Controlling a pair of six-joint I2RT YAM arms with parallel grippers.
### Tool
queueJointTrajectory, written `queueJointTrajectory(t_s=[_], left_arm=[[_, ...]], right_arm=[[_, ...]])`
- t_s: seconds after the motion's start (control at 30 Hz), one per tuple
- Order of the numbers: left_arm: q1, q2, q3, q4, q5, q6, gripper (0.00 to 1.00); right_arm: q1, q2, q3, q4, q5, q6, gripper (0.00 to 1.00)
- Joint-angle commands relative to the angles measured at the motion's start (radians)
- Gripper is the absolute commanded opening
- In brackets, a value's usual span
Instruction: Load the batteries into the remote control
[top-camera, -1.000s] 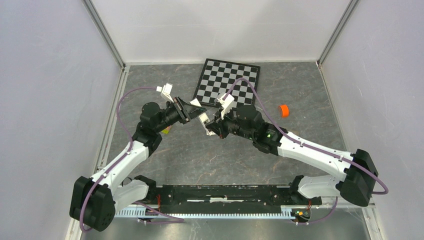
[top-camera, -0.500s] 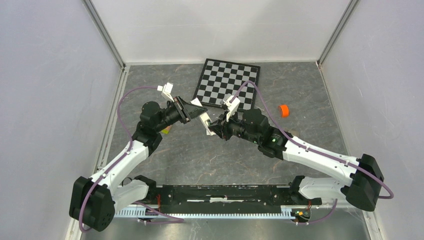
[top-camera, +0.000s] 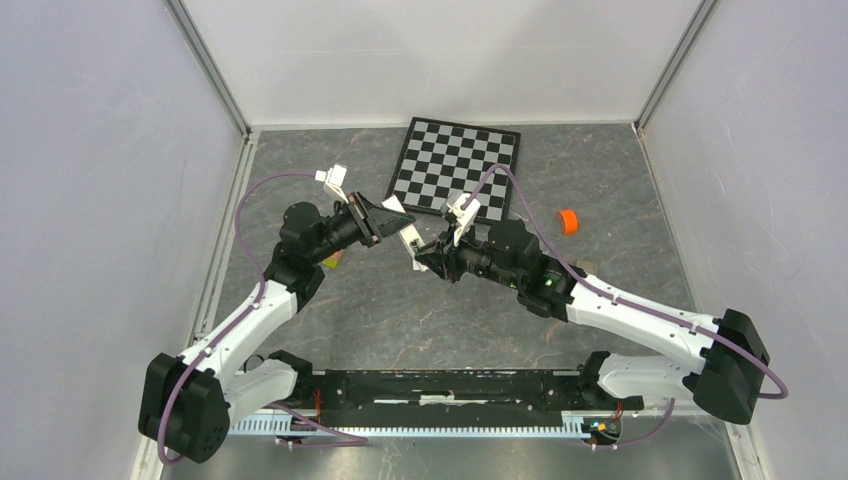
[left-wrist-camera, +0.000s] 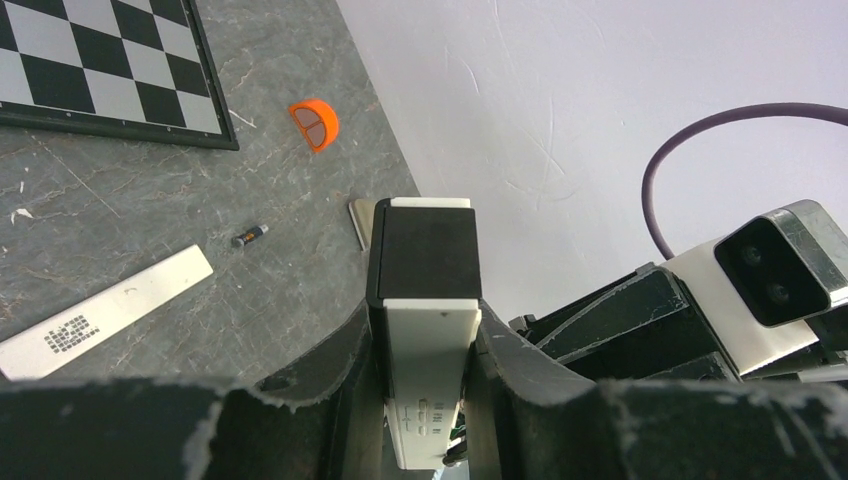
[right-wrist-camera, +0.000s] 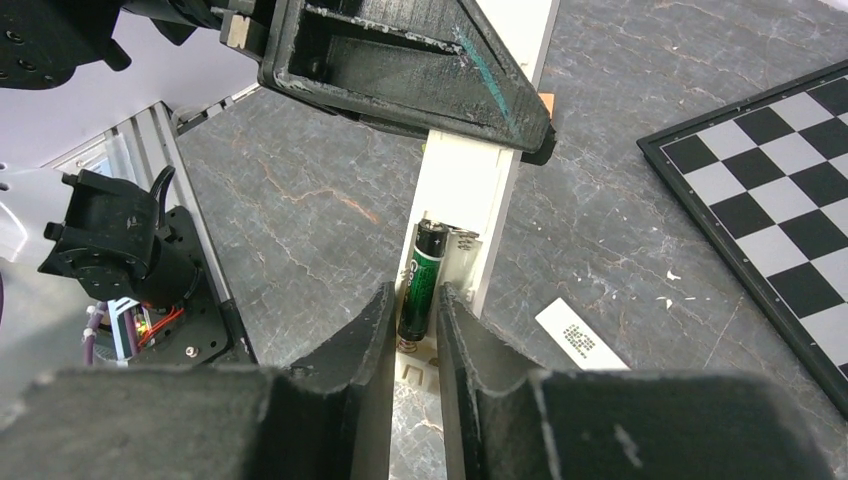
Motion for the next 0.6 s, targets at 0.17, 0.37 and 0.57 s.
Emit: queueJointTrajectory(t_s=[0.17,0.37,0.57], left_arm=[[-0.010,-0.009,0.073,0.106,0.070,-0.079,0.02],[-0.010,-0.016,0.064,0.125,0.066,-0.064,0.02],[-0.010,-0.021,0.045,0.195,0.053,-0.077,0.02]], right_arm=[[-0.003,-0.005,-0.007,-0.071,0.052,-0.029,0.42],[-0.003,-0.057,0.002,-0.049,0.072,0.003,0.59],[-0.005,-0.098,0.026,-0.035,0.082,0.054,0.67]])
